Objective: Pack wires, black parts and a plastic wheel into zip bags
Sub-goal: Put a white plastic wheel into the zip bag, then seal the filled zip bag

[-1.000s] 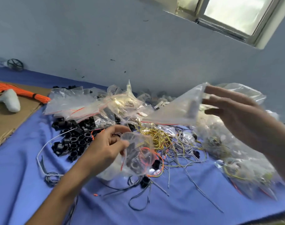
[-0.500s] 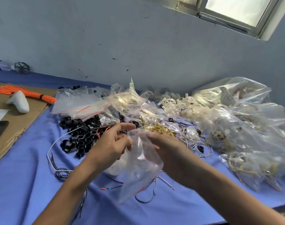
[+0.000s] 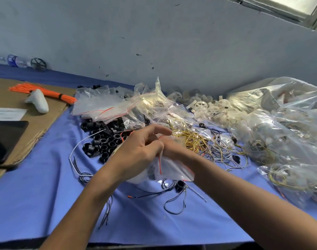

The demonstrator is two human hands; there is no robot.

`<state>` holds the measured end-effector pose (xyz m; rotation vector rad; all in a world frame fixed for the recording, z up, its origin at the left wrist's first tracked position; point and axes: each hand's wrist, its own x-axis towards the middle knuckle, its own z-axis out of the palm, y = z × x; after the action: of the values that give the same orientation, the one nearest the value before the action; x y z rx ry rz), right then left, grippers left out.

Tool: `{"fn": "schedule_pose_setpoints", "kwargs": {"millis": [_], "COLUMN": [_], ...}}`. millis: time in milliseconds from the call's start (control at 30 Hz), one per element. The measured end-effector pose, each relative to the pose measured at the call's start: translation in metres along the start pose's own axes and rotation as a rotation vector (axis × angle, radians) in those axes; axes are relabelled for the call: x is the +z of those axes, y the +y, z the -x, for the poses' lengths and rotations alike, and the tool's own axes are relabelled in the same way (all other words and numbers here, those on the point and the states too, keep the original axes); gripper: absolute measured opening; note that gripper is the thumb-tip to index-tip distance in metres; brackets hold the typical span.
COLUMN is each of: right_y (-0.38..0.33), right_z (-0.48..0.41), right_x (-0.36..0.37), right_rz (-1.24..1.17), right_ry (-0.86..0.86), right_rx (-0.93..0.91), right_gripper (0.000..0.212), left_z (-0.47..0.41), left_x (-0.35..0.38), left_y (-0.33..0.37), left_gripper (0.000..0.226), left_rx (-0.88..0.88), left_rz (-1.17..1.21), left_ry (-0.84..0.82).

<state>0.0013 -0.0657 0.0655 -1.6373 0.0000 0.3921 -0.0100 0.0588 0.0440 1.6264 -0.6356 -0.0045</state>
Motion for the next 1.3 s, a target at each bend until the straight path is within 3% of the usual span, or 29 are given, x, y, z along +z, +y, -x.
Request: {"fn": "schedule_pose_setpoints", "kwargs": {"millis": [67,133,233,333,400,733,867,933,1000,1100,1133,1200,1300], "right_y": [-0.008,-0.014,-0.007,0.003,0.010,-0.005,-0.016,-0.020,-0.025,-0.026,-0.025,-0.029,-0.040], "right_z": [0.008,0.022,0.055,0.089,0.107,0.027,0.009,0.004,0.007,0.007,0.007,0.007,0.012], "right_x": [-0.003,-0.003,-0.020,-0.022,-0.018,-0.001,0.007,0.005,0.007,0.016,0.017,0.015,-0.002], "right_rz": [0.005,-0.169,-0.189,0.189,0.403,0.897,0.929,0.866,0.801,0.368,0.358,0.634,1.239], "right_ry": [-0.041,-0.104,0.043,0.350,0.461,0.040,-0.089,-0.131,-0.145,-0.225,-0.242,-0.189,-0.094], "right_rx": [-0.033,-0.009,-0.085,-0.360,-0.486,-0.317,-0.202,-0.100,-0.100,-0.106,-0.128,-0.194,-0.313], "right_gripper": [0.037,0.029,0.025,0.014,0.018,0.028,0.040,0.032,0.040,0.020,0.019,0.027,0.028], "left_z": [0.000,-0.001,-0.004,-0.005,-0.004,0.001,0.001,0.002,0.001,0.000,0.000,0.001,0.000], "left_x": [-0.006,-0.011,-0.015,-0.015,-0.014,-0.013,-0.013,-0.014,-0.015,-0.016,-0.018,-0.024,-0.041], "left_y": [-0.002,-0.006,-0.010,-0.012,-0.011,-0.003,0.007,0.014,0.019,0.027,0.028,0.029,0.023], "left_gripper": [0.030,0.028,0.025,0.026,0.026,0.031,0.030,0.030,0.030,0.030,0.029,0.028,0.026], "left_rx": [-0.003,-0.007,-0.006,-0.014,-0.012,0.018,0.043,0.068,0.100,0.132,0.141,0.159,0.130], "left_rz": [-0.024,0.015,0.036,0.012,-0.010,0.023,0.126,0.054,-0.061,-0.100,-0.098,-0.133,-0.089], "left_ry": [0.045,0.091,0.146,0.161,0.158,0.131,0.053,0.026,0.022,0.057,0.077,0.142,0.268]}}
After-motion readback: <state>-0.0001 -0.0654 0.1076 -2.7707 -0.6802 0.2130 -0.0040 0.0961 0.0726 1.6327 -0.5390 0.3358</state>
